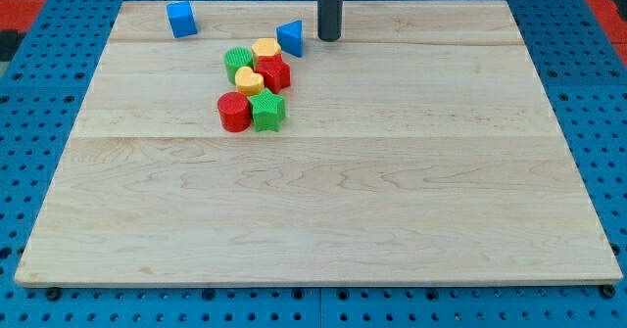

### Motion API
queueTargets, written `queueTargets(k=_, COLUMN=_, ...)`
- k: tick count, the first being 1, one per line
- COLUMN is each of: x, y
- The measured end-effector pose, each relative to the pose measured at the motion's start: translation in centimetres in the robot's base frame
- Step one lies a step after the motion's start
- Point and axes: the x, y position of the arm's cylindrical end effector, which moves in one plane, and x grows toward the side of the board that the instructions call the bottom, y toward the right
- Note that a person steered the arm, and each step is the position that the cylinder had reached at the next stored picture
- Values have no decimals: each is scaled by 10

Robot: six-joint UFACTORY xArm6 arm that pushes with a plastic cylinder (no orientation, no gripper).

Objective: Place the red circle into the bottom left side of the yellow heart

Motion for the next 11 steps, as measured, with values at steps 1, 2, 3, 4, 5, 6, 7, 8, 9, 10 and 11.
queueTargets(k=1, x=-8, y=-12)
queueTargets(k=2, x=19, y=-41)
queueTargets(k=3, x=37, y=-45)
queueTargets(k=4, x=40, y=-18)
queueTargets(k=5, x=101, y=20)
queueTargets(k=6, x=167, y=30)
queueTargets(k=7, x=215, y=25)
queueTargets(k=8, x=233, y=-20)
queueTargets(k=9, x=227, y=-62)
queueTargets(k=10, x=213, y=-82)
queueTargets(k=11, x=189, y=-100)
